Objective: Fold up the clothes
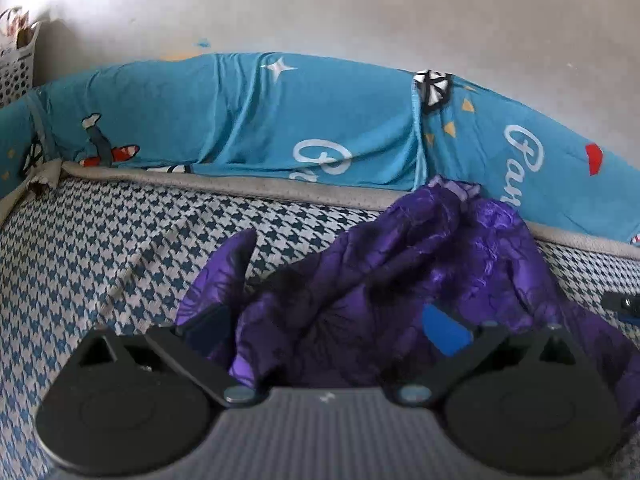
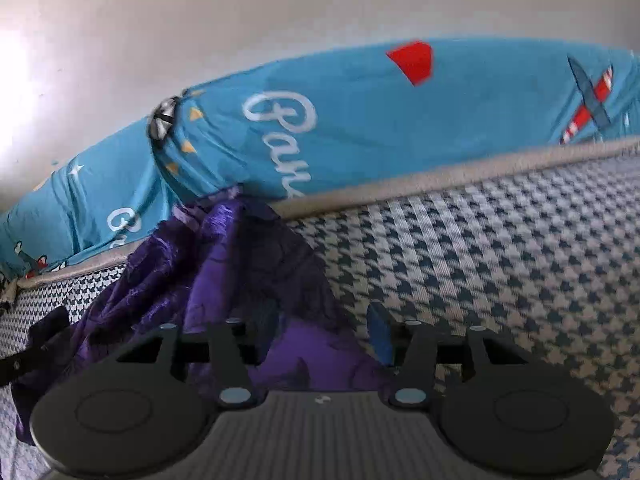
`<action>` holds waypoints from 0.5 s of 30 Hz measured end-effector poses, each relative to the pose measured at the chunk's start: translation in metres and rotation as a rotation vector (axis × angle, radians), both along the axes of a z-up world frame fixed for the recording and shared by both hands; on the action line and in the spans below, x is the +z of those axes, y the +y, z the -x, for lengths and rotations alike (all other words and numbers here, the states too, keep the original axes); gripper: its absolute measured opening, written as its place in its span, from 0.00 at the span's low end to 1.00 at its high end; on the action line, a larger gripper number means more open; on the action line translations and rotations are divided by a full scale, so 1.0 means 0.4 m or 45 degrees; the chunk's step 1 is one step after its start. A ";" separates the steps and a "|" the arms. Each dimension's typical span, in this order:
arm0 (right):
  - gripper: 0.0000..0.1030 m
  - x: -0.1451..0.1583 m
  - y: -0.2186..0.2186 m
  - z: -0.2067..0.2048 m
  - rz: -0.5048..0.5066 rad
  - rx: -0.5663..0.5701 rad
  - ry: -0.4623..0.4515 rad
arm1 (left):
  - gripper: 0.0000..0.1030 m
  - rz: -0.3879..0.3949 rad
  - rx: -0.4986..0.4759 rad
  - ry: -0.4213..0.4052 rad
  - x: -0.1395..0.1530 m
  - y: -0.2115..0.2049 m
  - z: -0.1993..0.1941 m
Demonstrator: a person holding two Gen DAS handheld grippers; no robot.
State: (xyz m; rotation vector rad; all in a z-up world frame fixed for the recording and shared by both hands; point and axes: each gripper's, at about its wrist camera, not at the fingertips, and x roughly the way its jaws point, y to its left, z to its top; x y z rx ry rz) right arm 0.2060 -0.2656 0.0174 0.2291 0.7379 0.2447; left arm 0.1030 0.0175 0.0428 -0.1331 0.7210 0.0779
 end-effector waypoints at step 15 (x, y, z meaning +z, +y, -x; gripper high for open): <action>0.49 -0.083 0.041 -0.085 -0.047 -0.009 0.066 | 1.00 -0.096 -0.078 0.068 -0.060 -0.039 -0.004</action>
